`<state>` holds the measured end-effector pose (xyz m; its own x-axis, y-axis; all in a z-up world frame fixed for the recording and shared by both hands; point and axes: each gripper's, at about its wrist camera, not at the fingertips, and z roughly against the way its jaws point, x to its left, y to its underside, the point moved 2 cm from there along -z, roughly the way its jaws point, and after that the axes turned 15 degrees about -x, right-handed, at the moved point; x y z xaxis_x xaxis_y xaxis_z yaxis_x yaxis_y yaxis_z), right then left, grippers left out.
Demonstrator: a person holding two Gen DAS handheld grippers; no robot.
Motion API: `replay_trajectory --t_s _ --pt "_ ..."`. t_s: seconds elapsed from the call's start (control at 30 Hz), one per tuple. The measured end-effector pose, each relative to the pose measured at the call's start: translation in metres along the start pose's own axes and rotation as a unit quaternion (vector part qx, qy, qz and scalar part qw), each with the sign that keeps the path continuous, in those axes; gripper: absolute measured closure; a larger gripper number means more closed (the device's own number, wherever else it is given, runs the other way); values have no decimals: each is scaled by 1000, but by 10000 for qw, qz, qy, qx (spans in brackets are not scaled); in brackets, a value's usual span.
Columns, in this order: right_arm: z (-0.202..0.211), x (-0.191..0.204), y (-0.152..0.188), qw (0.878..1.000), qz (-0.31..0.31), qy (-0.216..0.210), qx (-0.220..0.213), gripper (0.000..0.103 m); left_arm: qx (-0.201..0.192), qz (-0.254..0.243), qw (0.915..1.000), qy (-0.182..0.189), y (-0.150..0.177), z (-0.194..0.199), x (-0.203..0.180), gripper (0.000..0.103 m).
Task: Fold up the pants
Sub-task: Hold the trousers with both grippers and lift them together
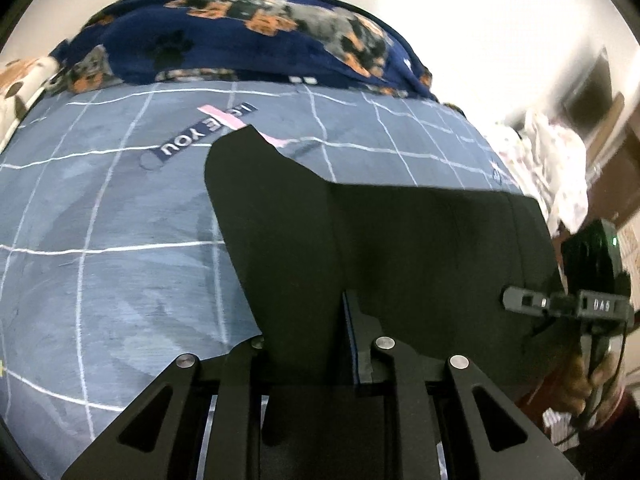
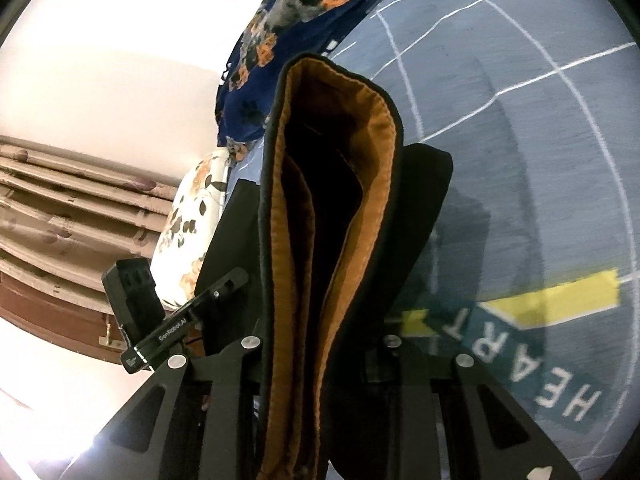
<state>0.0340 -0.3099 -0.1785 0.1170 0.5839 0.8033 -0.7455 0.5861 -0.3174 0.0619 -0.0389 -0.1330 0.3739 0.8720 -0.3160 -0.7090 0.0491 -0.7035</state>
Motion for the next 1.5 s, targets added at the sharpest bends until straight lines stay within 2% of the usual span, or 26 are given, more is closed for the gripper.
replay_trajectory --t_s 0.73,0.97,1.27,1.5 --pt "-59 67 -4 9987 322 -335 227 80 -747 646 9941 -447 -47 52 71 85" --pt "-83 99 -8 9967 545 -485 358 80 -1099 858 9874 -746 -64 80 104 85" --pt "-138 156 -5 9895 926 -913 633 80 -1516 903 9756 -1309 -85 123 151 85" --pt "-171 166 -8 9873 1004 -965 770 80 -1514 1070 9712 -1494 -92 116 178 85"
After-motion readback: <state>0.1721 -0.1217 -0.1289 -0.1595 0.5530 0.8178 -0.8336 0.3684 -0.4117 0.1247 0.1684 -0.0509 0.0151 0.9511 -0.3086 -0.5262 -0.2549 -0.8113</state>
